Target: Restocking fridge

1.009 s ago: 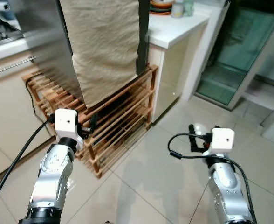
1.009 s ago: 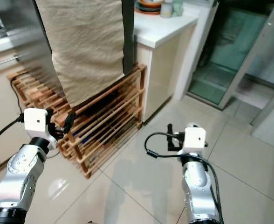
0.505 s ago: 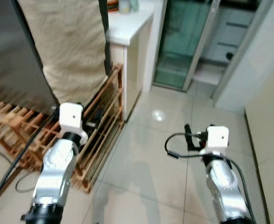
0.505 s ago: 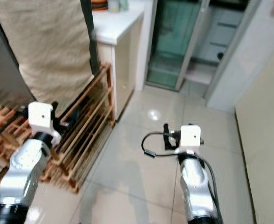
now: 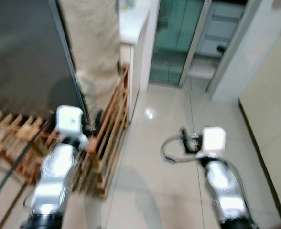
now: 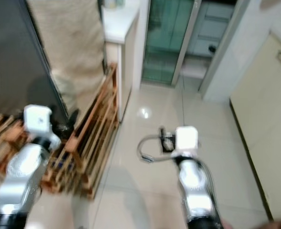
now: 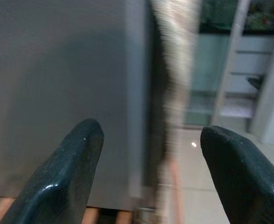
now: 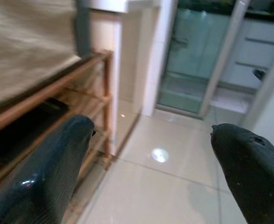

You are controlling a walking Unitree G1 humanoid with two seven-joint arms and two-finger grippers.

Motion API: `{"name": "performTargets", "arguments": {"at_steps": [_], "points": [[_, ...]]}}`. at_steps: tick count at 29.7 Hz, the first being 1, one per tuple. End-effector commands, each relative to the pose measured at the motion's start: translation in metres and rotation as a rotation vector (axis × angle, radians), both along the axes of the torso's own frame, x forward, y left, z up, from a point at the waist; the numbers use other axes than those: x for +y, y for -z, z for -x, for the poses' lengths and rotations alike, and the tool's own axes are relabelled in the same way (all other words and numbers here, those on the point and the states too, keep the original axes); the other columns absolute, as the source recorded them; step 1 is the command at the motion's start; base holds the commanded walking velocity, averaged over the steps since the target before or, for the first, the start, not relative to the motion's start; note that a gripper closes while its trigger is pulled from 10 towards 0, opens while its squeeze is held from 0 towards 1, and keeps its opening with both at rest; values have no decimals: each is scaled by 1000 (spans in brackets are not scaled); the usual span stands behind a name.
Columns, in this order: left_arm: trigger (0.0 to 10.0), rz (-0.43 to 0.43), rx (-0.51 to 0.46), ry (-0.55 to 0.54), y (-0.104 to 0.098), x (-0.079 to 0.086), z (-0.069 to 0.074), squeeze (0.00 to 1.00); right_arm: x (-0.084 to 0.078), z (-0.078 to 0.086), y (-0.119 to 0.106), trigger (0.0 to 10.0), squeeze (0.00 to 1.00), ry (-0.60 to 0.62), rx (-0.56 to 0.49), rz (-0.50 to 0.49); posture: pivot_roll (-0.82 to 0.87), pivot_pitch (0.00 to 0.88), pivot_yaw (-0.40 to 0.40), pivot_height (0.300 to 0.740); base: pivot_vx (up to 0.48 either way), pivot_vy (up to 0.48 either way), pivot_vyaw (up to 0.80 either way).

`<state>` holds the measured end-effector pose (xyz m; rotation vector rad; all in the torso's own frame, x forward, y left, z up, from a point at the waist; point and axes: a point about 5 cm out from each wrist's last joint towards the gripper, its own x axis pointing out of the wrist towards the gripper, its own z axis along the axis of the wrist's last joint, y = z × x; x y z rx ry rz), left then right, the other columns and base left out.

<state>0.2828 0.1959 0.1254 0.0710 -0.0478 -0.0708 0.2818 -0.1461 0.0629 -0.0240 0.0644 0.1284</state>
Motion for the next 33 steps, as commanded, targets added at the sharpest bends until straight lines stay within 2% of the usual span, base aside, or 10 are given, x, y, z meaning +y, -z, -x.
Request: {"name": "performTargets", "arguments": {"at_steps": [1,12,14,17,18,22,24,28,29,33], "points": [[10000,6,-35,30,-7,-10,-3,0,-10,0,2,10000,247,27,4,13,-58,0,-23,740,0,0,0],[10000,-17,-36,41,-7,-11,-4,0,-9,1,2,10000,247,26,-1,8,-63,0,-16,740,0,0,0],[10000,-35,-17,65,2,1,13,0,-17,19,-2,10000,247,36,-28,0,-62,0,-17,740,0,0,0],[10000,-48,62,122,27,22,62,0,-38,60,-10,10000,247,63,-62,-4,-70,0,-16,740,0,0,0],[10000,-48,62,122,27,22,62,0,-38,60,-10,10000,247,63,-62,-4,-70,0,-16,740,0,0,0],[10000,12,171,113,49,21,105,0,-53,87,-11,10000,251,84,-67,33,-73,0,-35,740,0,0,0],[10000,28,179,104,51,17,109,0,-54,90,-11,10000,251,88,-68,38,-72,0,-37,740,0,0,0],[10000,101,70,61,35,18,120,0,-53,80,-13,10000,247,114,-81,42,-69,0,-51,740,0,0,0],[10000,109,17,49,25,24,114,0,-52,74,-18,10000,247,102,-96,52,-75,0,-54,740,296,0,0],[10000,108,-15,65,20,26,113,0,-51,65,-22,10000,251,92,-111,61,-78,0,-52,740,388,0,0]]}}
